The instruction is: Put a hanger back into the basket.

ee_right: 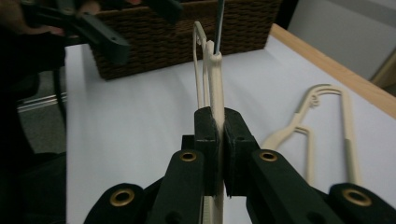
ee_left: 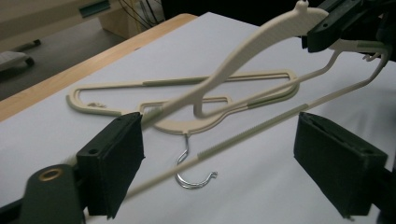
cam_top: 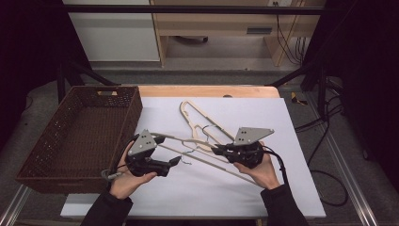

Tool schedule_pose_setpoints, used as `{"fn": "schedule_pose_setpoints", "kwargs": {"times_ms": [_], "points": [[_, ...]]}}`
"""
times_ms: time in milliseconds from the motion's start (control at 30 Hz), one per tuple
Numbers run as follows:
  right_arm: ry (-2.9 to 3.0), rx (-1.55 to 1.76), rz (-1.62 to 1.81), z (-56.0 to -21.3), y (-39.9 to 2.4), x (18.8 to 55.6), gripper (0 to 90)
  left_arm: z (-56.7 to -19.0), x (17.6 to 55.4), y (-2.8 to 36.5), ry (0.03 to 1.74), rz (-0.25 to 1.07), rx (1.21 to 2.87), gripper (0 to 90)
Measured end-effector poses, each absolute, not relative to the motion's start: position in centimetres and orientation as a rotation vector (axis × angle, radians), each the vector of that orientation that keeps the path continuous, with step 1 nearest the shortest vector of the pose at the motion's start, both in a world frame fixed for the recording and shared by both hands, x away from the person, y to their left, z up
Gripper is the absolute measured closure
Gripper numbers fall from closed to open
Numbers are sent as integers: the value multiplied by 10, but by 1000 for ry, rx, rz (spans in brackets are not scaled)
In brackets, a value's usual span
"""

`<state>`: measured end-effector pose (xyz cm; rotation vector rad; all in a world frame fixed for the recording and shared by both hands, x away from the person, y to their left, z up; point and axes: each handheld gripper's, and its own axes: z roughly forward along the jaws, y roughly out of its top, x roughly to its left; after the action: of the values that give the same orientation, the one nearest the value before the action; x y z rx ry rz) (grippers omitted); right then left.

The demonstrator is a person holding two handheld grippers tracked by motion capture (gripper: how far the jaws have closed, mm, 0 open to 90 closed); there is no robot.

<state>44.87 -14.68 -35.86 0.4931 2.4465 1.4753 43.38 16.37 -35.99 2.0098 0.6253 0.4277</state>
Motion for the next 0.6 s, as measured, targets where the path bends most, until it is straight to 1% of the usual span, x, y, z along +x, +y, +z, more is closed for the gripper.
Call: {"fn": "schedule_pose_setpoints", "kwargs": {"times_ms": [33,100,233,367,467,600], "points": [[2459,485,1479,-359,-145,448,866,-360,435,161,617,421,2019,175],[2489,463,1485,-362,-141,446,866,-361,435,156,587,391,2038,224],[2521,434,1481,-366,-134,443,866,-362,434,146,541,380,2081,290],[2543,408,1489,-368,-130,441,866,-362,434,137,504,350,2121,389],[2561,391,1480,-369,-127,439,866,-363,434,134,487,333,2135,501],[2578,377,1475,-370,-126,438,866,-364,433,132,479,322,2156,581]]}}
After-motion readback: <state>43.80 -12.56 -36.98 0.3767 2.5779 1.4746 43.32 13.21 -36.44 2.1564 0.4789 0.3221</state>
